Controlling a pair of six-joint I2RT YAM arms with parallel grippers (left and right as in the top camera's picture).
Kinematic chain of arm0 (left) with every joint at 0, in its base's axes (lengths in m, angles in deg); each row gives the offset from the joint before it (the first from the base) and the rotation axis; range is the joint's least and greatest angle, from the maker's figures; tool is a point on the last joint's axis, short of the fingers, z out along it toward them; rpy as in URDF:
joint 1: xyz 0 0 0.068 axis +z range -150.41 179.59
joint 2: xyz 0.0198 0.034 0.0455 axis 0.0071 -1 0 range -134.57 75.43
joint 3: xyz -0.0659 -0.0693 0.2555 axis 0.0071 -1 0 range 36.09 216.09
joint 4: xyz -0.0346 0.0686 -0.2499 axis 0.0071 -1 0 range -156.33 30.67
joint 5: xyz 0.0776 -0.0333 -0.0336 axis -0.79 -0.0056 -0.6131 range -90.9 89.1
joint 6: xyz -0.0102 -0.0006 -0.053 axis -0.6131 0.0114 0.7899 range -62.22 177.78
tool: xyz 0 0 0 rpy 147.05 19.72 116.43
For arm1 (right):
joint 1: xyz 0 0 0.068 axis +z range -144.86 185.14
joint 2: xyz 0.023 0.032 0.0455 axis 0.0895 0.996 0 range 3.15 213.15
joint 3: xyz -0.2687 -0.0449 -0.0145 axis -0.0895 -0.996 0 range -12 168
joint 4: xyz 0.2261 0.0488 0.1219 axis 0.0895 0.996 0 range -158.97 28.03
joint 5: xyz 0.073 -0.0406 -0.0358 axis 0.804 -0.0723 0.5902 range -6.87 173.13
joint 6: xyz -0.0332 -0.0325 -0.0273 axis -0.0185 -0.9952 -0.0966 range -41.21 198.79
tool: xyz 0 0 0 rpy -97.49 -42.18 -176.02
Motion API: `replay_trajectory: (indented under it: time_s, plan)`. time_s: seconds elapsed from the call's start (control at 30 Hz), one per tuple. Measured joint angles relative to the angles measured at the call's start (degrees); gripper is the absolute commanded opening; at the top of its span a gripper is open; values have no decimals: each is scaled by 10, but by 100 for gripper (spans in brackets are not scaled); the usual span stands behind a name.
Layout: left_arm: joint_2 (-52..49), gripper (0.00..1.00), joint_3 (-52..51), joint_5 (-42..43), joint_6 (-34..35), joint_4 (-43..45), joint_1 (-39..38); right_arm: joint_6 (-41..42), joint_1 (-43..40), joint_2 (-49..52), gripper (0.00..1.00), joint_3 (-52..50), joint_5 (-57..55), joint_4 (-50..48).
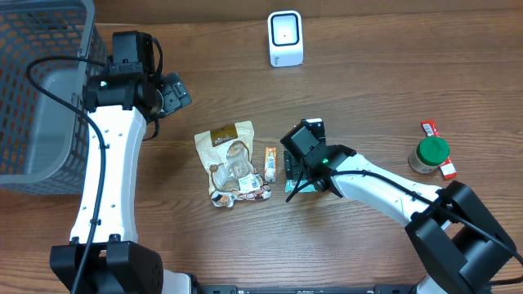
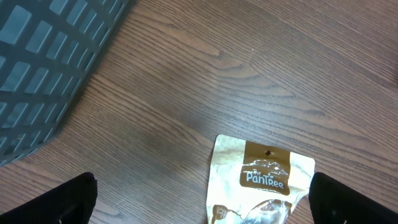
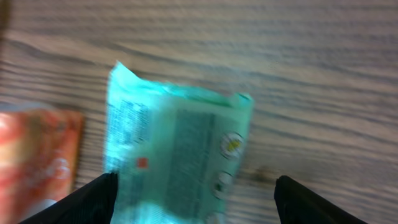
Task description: Scan the item barcode
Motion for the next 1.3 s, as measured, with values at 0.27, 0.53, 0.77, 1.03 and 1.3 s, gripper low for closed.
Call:
replay_trajectory:
  time_s: [0.27, 0.53, 0.77, 1.03, 1.3]
  plan:
    - [0, 100, 0, 0, 0, 0, 0, -4, -2, 0, 87, 9, 0, 24]
    - [0, 100, 0, 0, 0, 0, 0, -7, -14, 0, 89, 14, -37, 68]
    - [0, 100, 0, 0, 0, 0, 0, -9, -21, 0, 92, 17, -97, 134]
    - [0, 100, 0, 0, 0, 0, 0, -9, -21, 0, 93, 18, -150, 163]
    - [0, 100, 0, 0, 0, 0, 0, -9, -29, 0, 97, 26, -152, 190]
